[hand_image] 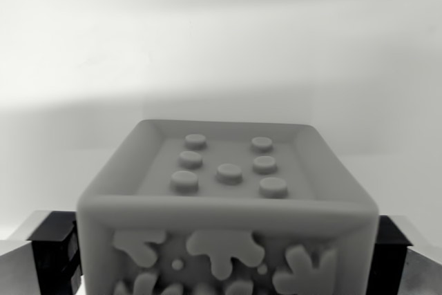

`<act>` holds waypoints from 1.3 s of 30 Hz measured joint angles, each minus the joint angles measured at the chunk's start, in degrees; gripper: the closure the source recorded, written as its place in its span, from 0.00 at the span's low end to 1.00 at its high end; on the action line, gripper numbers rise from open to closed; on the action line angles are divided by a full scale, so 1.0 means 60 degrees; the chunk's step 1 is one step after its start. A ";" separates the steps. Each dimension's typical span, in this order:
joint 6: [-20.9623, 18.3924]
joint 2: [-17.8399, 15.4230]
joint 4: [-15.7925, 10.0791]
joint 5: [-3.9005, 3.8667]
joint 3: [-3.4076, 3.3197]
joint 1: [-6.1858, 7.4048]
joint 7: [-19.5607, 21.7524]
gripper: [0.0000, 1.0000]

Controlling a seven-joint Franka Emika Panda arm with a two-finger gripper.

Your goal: Destack cube

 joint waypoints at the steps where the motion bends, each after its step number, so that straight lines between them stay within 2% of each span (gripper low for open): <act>1: 0.0000 0.0000 0.0000 0.0000 0.0000 0.0000 0.0000 0.00; 22: -0.0012 -0.0024 -0.0007 0.0000 -0.0003 0.0004 0.0000 0.00; 30: -0.0181 -0.0316 -0.0092 -0.0007 -0.0046 0.0034 0.0005 0.00; 39: -0.0580 -0.0869 -0.0241 -0.0052 -0.0149 0.0116 0.0032 0.00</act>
